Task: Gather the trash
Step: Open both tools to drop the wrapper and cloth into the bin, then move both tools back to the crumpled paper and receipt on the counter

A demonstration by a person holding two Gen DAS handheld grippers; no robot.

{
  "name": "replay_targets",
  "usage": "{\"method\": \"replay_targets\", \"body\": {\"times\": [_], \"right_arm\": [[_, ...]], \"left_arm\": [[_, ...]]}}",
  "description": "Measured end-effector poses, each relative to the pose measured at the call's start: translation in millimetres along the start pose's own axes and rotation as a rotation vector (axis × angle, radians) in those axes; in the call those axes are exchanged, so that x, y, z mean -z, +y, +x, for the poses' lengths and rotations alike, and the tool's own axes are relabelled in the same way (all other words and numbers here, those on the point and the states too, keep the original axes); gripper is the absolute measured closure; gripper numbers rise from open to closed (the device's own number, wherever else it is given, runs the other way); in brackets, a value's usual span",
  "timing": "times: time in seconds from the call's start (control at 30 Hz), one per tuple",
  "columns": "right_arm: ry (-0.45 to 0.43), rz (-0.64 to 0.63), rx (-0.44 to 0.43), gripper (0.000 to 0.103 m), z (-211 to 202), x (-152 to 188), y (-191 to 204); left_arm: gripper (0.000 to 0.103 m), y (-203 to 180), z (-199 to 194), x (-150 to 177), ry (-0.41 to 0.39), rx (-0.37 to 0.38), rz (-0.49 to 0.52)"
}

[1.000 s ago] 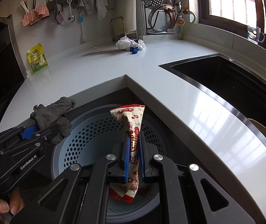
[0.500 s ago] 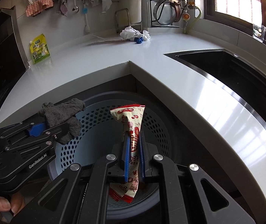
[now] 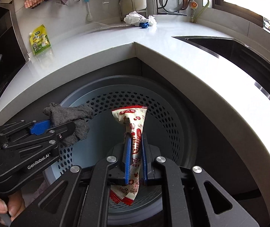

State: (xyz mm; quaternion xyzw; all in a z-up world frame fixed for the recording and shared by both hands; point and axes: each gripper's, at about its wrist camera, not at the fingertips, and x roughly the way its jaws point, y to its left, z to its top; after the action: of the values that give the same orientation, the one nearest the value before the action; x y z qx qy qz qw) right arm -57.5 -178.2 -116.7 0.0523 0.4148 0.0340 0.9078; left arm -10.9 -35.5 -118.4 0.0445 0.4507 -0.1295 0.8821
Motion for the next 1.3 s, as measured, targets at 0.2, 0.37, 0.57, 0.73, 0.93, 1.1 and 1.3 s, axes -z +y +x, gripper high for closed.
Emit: {"method": "replay_targets", "body": {"times": [0.2, 0.37, 0.57, 0.73, 0.93, 1.1, 1.3], "right_arm": [[-0.006, 0.003, -0.001, 0.087, 0, 0, -2], [-0.041, 0.010, 0.010, 0.056, -6, 1, -5], [-0.042, 0.028, 0.014, 0.056, -8, 1, -10], [-0.040, 0.028, 0.013, 0.056, -8, 1, -10], [-0.037, 0.029, 0.008, 0.056, -7, 2, -11], [-0.052, 0.041, -0.011, 0.050, -9, 2, -12], [-0.124, 0.030, -0.028, 0.039, -25, -9, -9]], "left_arm": [[0.066, 0, 0, 0, 0.000, 0.003, -0.004], [0.033, 2, -8, 0, -0.045, -0.004, -0.015], [0.033, 2, -8, 0, -0.040, -0.014, -0.010], [0.033, 2, -8, -1, -0.043, -0.019, -0.012], [0.033, 5, -7, -1, -0.041, -0.021, -0.019], [0.033, 9, -13, -4, -0.054, -0.022, -0.025], [0.028, 18, -26, -16, -0.102, -0.035, -0.045]]}}
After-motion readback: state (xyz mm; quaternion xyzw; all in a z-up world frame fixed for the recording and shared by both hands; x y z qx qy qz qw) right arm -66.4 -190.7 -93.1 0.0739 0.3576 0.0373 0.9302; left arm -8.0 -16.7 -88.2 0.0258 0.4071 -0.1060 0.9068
